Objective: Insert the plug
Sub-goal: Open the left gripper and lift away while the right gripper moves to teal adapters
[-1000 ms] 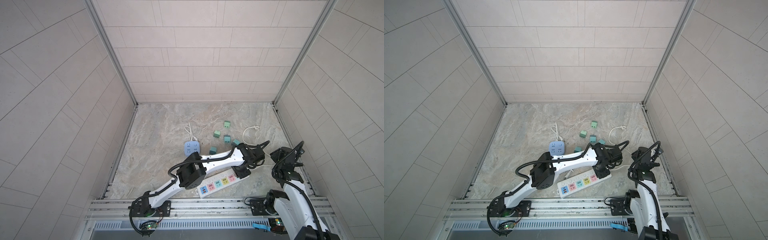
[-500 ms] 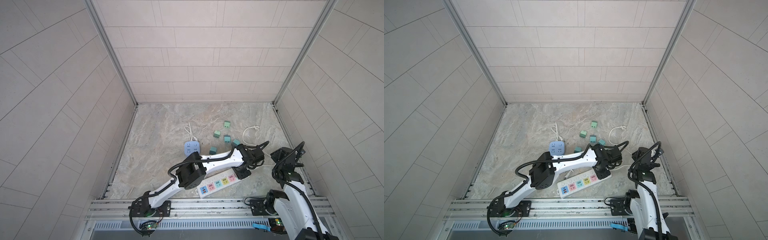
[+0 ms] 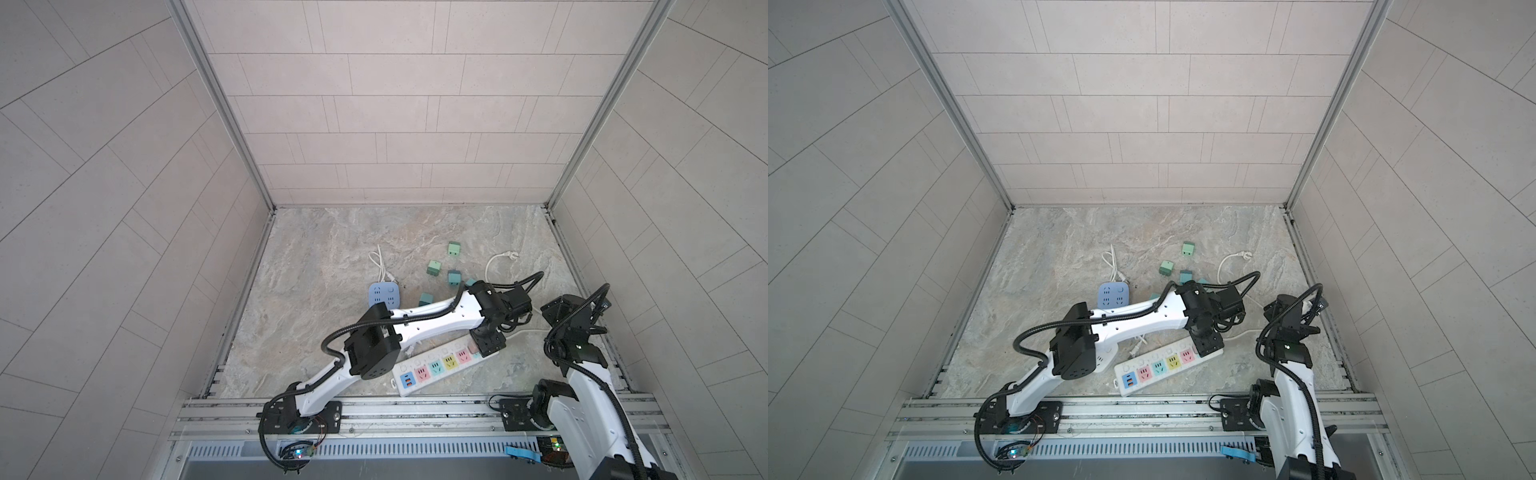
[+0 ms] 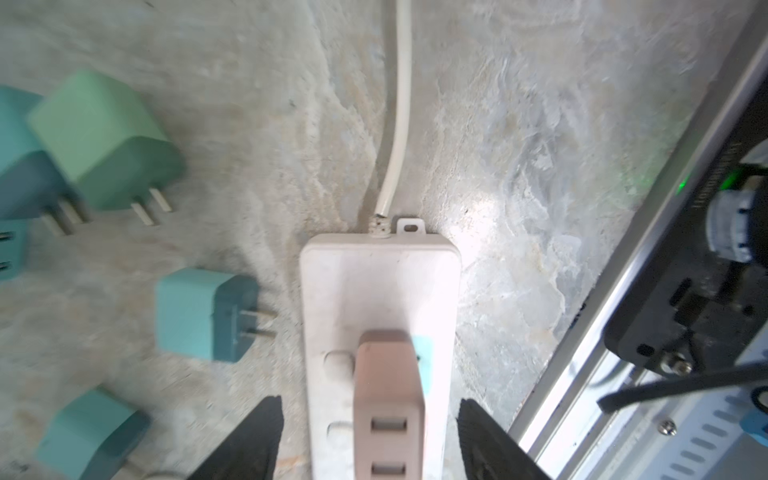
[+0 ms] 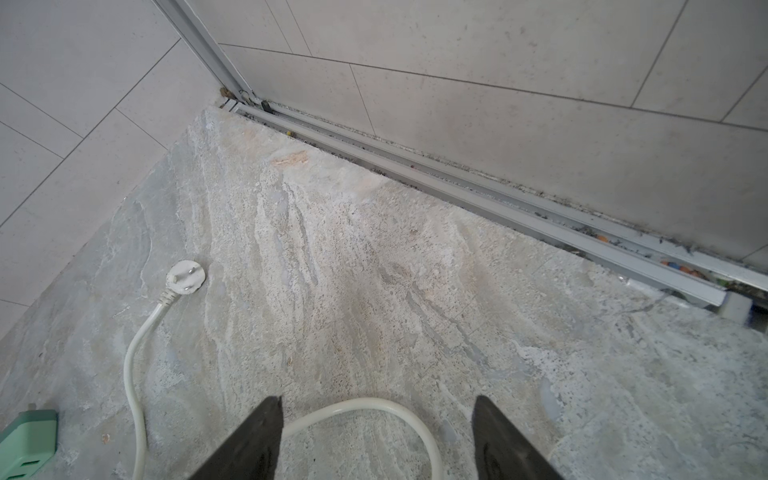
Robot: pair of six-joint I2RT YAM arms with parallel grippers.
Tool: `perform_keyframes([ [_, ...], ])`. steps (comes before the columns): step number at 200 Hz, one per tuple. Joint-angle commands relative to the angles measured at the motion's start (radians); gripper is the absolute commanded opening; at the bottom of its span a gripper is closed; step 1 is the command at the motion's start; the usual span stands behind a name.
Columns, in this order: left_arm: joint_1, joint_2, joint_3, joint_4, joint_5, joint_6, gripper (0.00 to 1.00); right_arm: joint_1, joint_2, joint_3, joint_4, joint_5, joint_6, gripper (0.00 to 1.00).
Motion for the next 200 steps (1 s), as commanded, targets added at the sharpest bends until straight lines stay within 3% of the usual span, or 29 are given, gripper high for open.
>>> perform_keyframes([
  [1,0.005,-0.224,-0.130,0.040,-0.102,-0.005,0.76,-0.004,-0.028,-0.022,0.002,-0.007,-0.010,0.80],
  [39,0.032,-0.581,-0.567,0.266,-0.225,-0.037,0.75,0.002,-0.116,-0.051,0.038,-0.098,-0.046,0.81],
  [66,0.036,-0.899,-0.967,0.590,-0.301,-0.096,0.76,0.032,-0.188,-0.057,0.041,-0.157,-0.084,0.80],
  [88,0.041,-1.119,-1.278,0.882,-0.321,-0.139,0.85,0.089,-0.203,-0.004,-0.009,-0.243,-0.085,0.78],
  [108,0.052,-1.252,-1.491,1.074,-0.381,-0.152,0.91,0.230,-0.169,0.098,-0.077,-0.261,-0.108,0.78],
  [136,0.123,-1.334,-1.617,1.143,-0.462,-0.239,0.92,0.539,0.000,0.285,-0.200,-0.128,-0.110,0.74],
  [171,0.256,-1.452,-1.765,1.164,-0.275,-0.313,0.92,0.920,0.316,0.494,-0.256,0.119,-0.102,0.74],
  [185,0.305,-1.513,-1.798,1.104,-0.251,-0.340,0.92,0.978,0.452,0.572,-0.275,0.127,-0.091,0.74],
  [200,0.340,-1.565,-1.810,1.022,-0.217,-0.342,0.92,0.989,0.590,0.636,-0.278,0.046,-0.087,0.73],
])
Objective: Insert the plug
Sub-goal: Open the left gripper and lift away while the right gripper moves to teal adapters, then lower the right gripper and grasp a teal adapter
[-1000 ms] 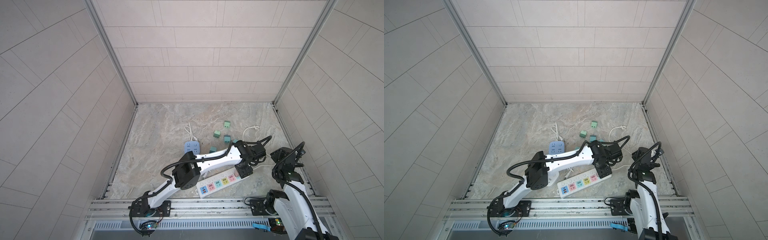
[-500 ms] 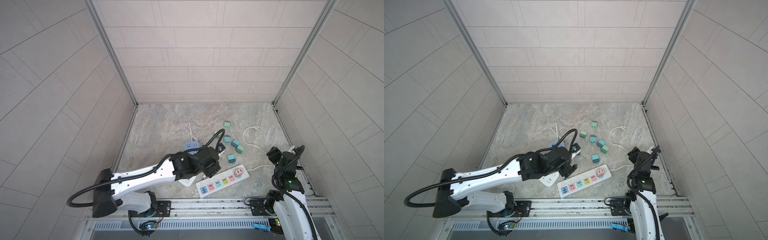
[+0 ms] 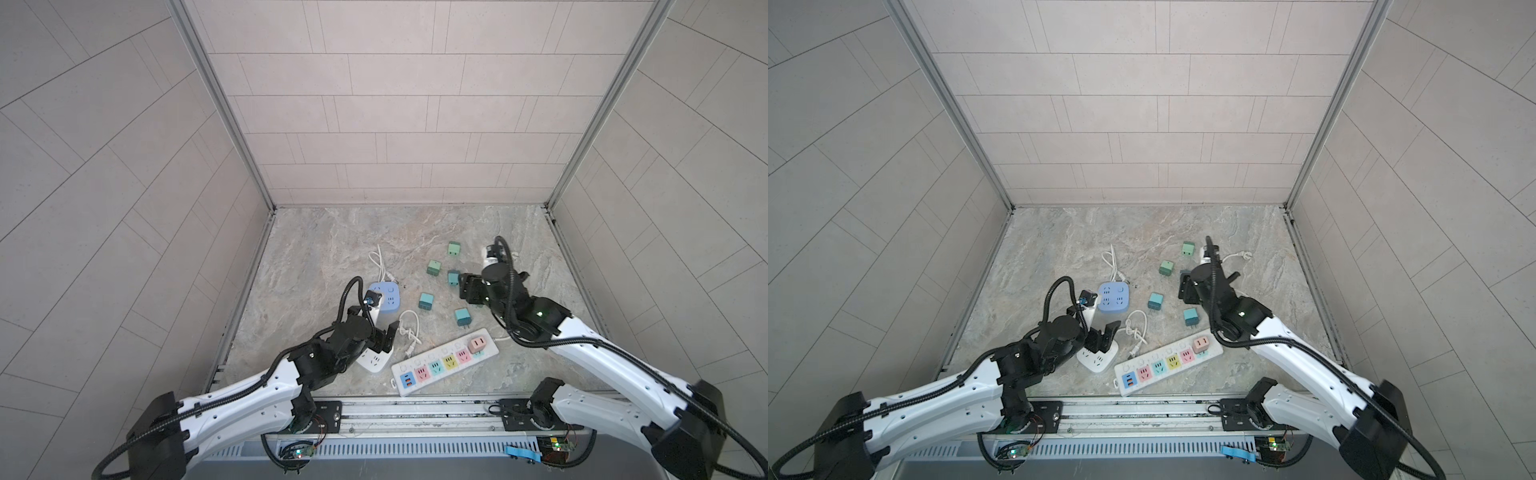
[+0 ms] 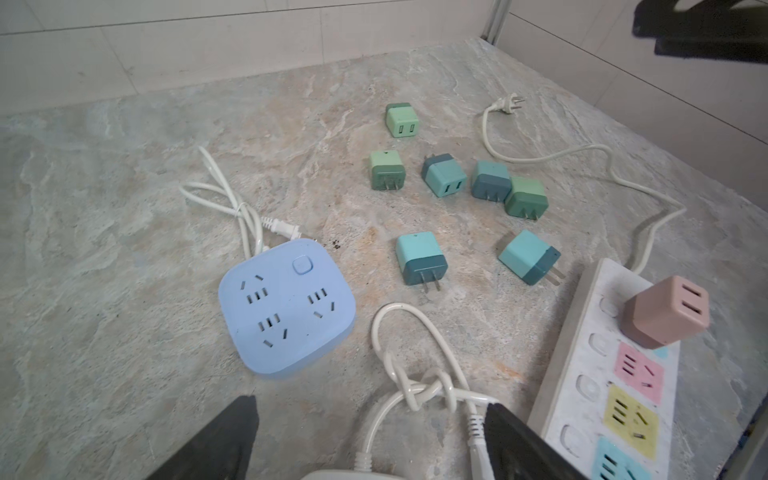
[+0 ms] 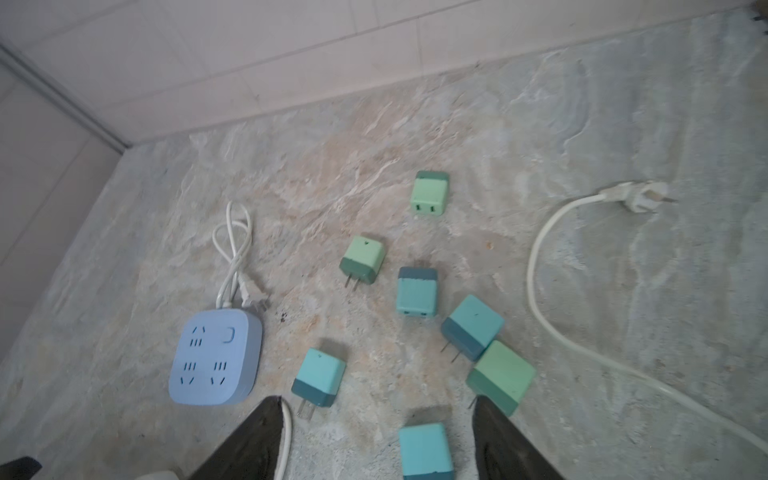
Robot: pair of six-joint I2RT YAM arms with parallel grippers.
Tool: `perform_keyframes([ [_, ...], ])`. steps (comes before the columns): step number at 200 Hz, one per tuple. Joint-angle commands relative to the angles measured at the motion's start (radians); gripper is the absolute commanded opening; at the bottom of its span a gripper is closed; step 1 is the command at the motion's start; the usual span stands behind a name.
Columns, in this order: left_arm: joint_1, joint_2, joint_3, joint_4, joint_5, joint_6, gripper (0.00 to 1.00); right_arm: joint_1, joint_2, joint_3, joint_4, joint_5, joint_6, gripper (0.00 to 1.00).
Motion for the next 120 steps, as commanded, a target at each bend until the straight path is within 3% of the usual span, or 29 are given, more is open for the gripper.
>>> perform_keyframes([
  [1,0.046,-0.078,-0.023,-0.067,0.071,-0.059,0.92,0.031,0.166,0.081,-0.080,0.022,0.009,0.73],
  [23,0.051,-0.144,-0.041,-0.106,0.023,-0.063,0.92,0.053,0.318,0.158,-0.114,0.008,0.012,0.70],
  [60,0.051,-0.214,-0.127,0.015,0.213,-0.058,0.92,0.077,0.445,0.226,-0.140,0.002,0.011,0.70],
  [120,0.050,-0.174,-0.120,0.065,0.307,-0.061,0.92,0.087,0.605,0.282,-0.095,-0.042,0.011,0.76],
])
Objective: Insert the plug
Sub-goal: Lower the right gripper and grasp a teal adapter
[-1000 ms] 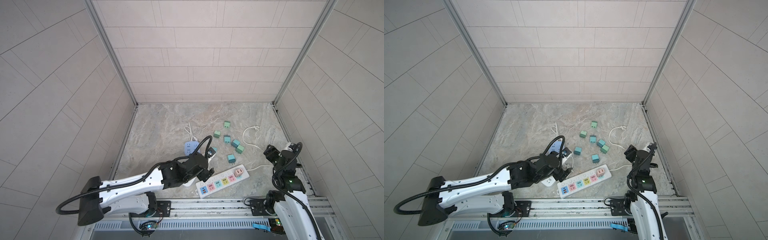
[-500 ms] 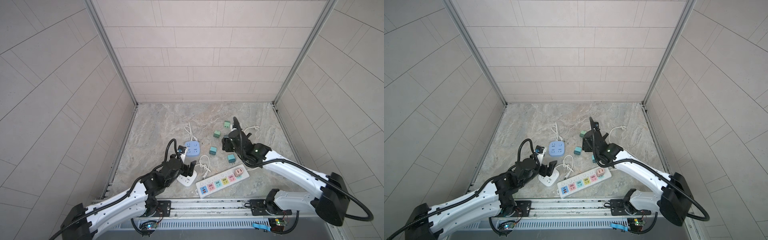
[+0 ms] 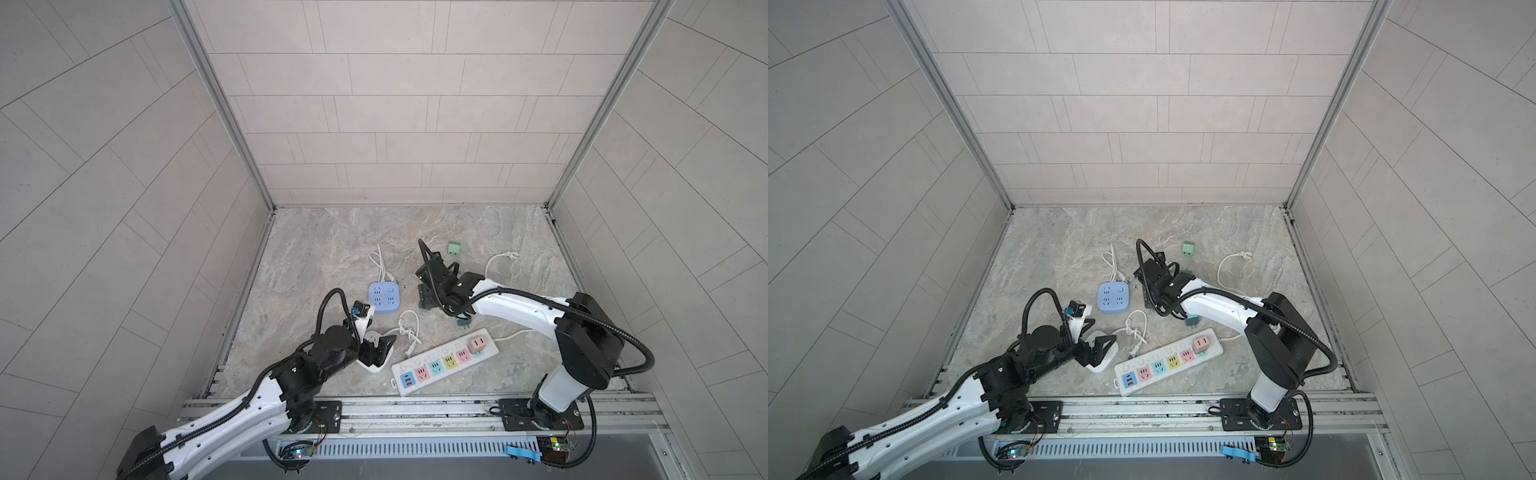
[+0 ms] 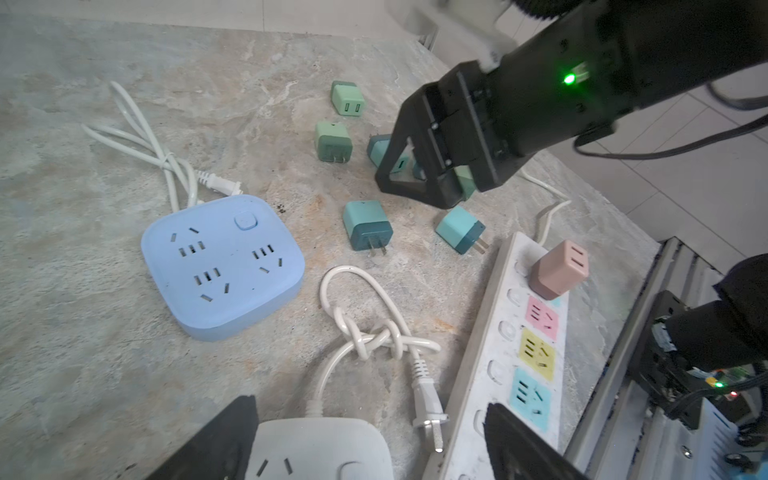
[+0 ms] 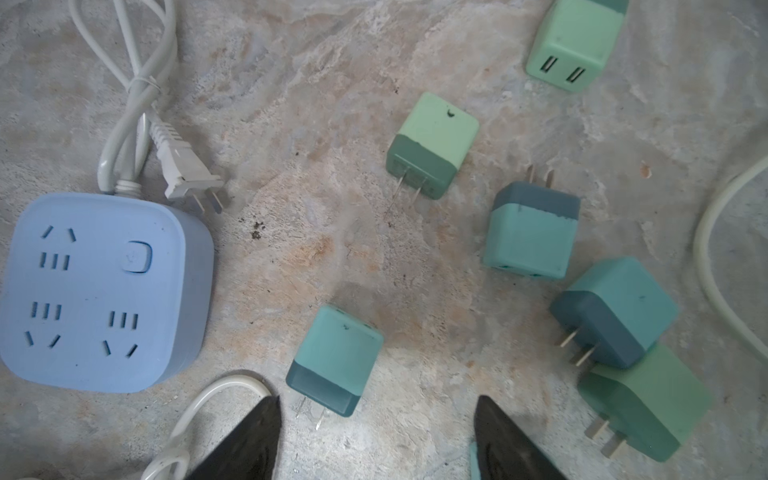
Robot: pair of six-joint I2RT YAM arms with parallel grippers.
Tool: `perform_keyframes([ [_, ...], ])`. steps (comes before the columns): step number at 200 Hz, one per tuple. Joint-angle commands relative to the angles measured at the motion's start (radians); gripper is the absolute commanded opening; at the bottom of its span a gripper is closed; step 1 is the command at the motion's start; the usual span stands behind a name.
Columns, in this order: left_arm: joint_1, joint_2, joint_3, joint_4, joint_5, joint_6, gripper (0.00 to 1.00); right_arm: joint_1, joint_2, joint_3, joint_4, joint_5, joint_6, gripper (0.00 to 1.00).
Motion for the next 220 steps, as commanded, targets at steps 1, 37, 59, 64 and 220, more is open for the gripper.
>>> perform_keyframes([
  [1,0.002,0.020,0.008,0.050,0.045,-0.015,0.92,0.004,0.054,0.017,0.001,-0.007,0.009,0.76],
  [37,0.003,0.037,0.014,0.043,0.029,-0.013,0.92,0.004,0.135,0.046,0.007,-0.016,0.016,0.75],
  [59,0.003,0.029,0.013,0.038,0.030,-0.013,0.92,0.004,0.181,0.067,0.005,-0.034,0.013,0.75],
  [64,0.003,0.029,0.012,0.037,0.029,-0.014,0.92,0.004,0.188,0.072,0.005,-0.038,0.013,0.75],
  [220,0.003,0.017,0.006,0.035,0.011,-0.010,0.92,0.018,0.176,-0.001,0.025,-0.016,0.033,0.62],
])
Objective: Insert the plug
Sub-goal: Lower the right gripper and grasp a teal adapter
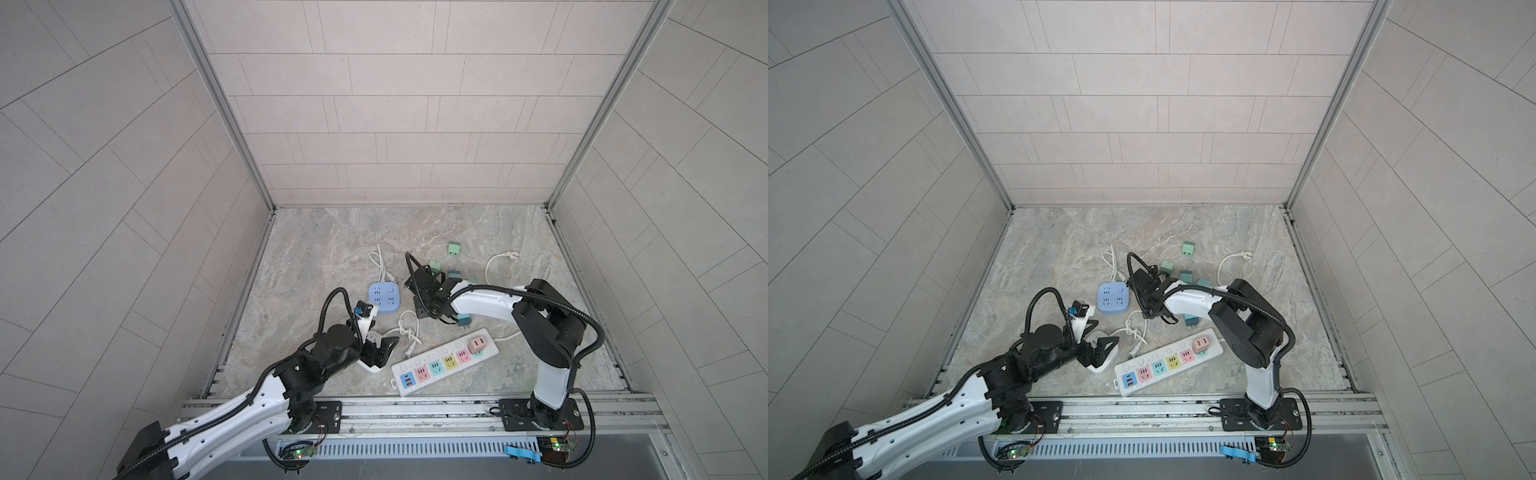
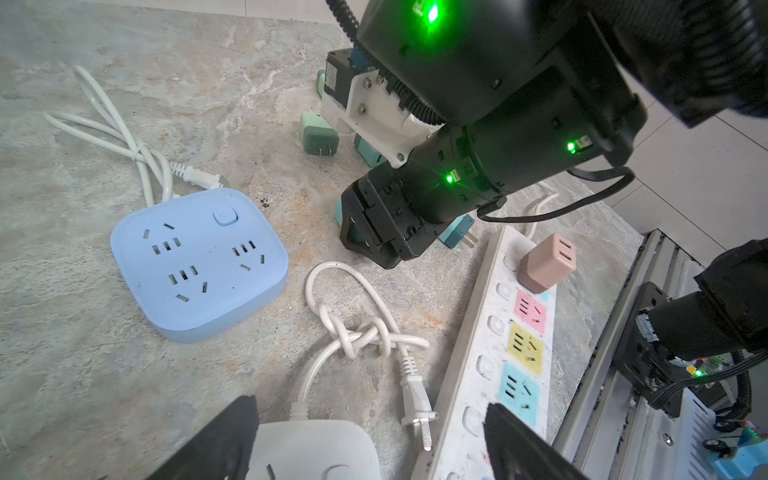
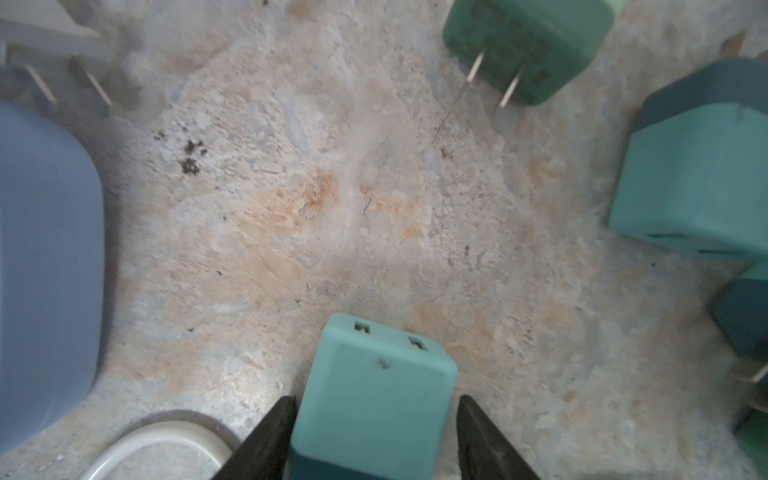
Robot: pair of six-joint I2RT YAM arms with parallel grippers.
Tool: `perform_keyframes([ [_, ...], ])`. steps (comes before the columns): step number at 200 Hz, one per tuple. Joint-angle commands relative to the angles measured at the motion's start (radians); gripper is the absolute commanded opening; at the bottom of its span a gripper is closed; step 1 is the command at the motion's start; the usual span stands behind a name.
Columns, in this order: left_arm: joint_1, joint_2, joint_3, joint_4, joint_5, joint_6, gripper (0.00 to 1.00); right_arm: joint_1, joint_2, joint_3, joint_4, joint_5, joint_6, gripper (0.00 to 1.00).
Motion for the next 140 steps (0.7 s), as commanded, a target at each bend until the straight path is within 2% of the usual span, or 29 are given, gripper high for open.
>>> perform_keyframes([
  [1,0.002,-0.013,0.006,0.016,-0.010,-0.005,0.92,0.005,-0.012,-0.013,-0.016,0.021,0.008,0.62],
  [83,0.003,-0.003,0.005,0.026,-0.016,-0.014,0.92,0.005,0.038,0.007,-0.003,-0.001,0.003,0.55],
  [140,0.003,-0.001,0.003,0.032,-0.016,-0.016,0.92,0.005,0.051,0.009,0.006,-0.012,-0.008,0.56],
])
